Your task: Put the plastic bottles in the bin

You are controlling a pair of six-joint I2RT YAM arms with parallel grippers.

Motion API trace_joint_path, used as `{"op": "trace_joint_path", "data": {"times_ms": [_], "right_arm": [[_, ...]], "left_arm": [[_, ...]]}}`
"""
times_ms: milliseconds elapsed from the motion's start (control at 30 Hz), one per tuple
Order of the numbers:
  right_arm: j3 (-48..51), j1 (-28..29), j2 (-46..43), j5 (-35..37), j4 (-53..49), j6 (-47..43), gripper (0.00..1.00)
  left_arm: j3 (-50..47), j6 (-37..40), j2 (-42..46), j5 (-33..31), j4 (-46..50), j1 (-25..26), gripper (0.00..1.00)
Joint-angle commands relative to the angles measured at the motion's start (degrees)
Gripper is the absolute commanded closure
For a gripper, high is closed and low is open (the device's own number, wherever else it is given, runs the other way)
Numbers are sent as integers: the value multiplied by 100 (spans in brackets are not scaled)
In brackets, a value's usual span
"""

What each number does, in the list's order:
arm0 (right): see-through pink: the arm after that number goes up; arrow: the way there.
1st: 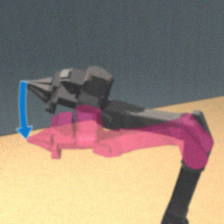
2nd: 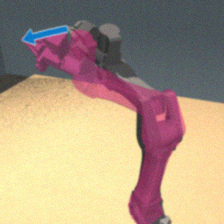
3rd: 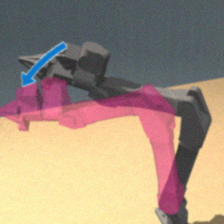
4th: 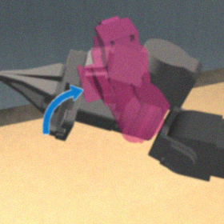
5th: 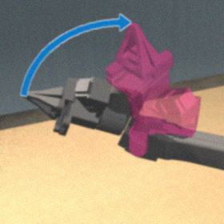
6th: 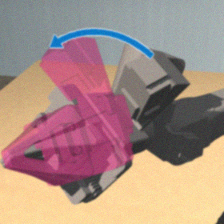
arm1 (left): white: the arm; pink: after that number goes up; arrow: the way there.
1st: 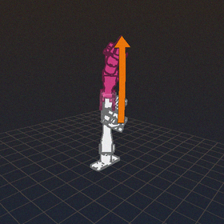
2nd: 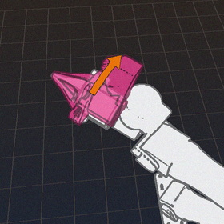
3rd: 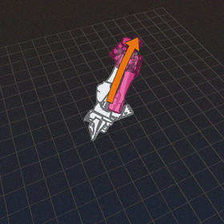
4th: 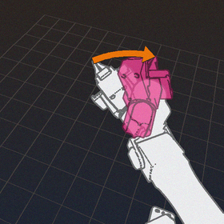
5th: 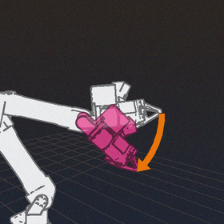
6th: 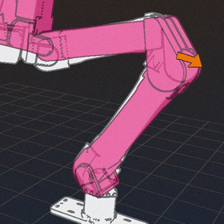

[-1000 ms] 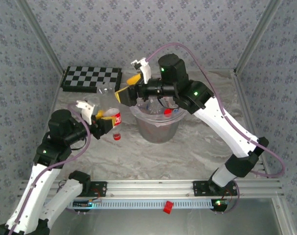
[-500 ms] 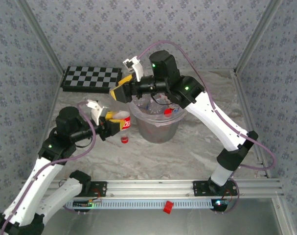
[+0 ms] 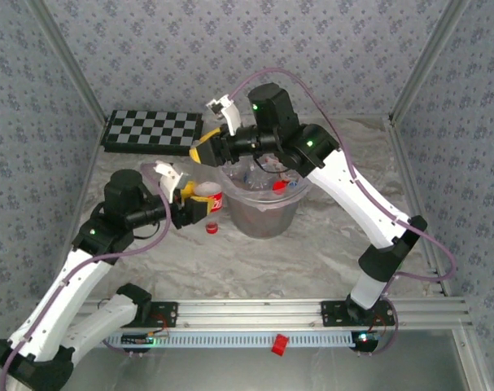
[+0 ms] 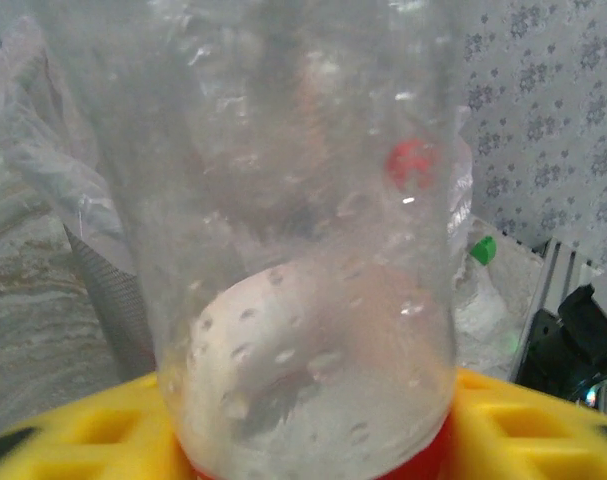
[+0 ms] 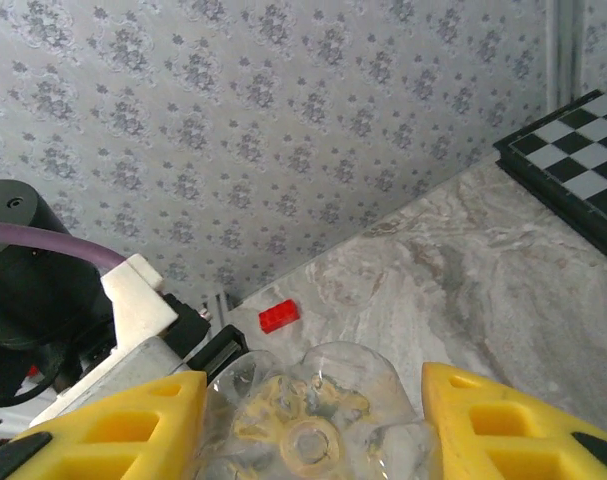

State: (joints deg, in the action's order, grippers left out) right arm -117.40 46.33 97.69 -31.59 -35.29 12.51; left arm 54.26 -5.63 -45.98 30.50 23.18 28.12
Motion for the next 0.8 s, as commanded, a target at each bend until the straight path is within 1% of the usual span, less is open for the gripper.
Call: {"op": "trace_joint_path", "data": {"times_ms": [0,33,100,200,267,333,367,400,467,533,600,633,767], "right_arm": [[-291,-55,-325,175,-83,-191,66],[-354,-131,-444,271,5,-214,69],[-375,-287,-705,413,300,-247,74],[-125,-511,-1210,697,852,-403,82],[115,-676,-1532,918,1181,-451,88],[212,-897,-1727,1068,1315,-438,91],[260,-1019,-1808,1128,1374,-421,91],[368,-1167,-1905,1196,1497,-375,92],[614,-1452,-2082,1334,1736,-300,93],[939,-1616,-2218,1674,1963,-471,95],[1307,-1737,-2297,1918,2272,-558,98],[1489,-1831,-2282,1947,2451,-505,99],[1600,-1943,-2009,1848,2465,-514,100]], "left_arm": [[227,-212,88,-173,-375,0,19],[238,-313,151,-320,-419,1,11],[278,-477,277,-576,-443,-4,1],[274,-830,374,-993,-621,0,1],[276,-1103,299,-1597,-629,-4,1],[358,-1426,29,-2451,-486,-3,1],[408,-1556,-123,-2624,-458,-11,1],[476,-1674,-315,-2614,-475,-8,1],[524,-1880,-667,-2306,-774,-1,1],[540,-2093,-989,-2132,-1132,42,1],[581,-2219,-1246,-2224,-1245,102,1],[607,-2316,-1347,-2375,-1238,125,1],[469,-2654,-1523,-2700,-1477,148,1]]}}
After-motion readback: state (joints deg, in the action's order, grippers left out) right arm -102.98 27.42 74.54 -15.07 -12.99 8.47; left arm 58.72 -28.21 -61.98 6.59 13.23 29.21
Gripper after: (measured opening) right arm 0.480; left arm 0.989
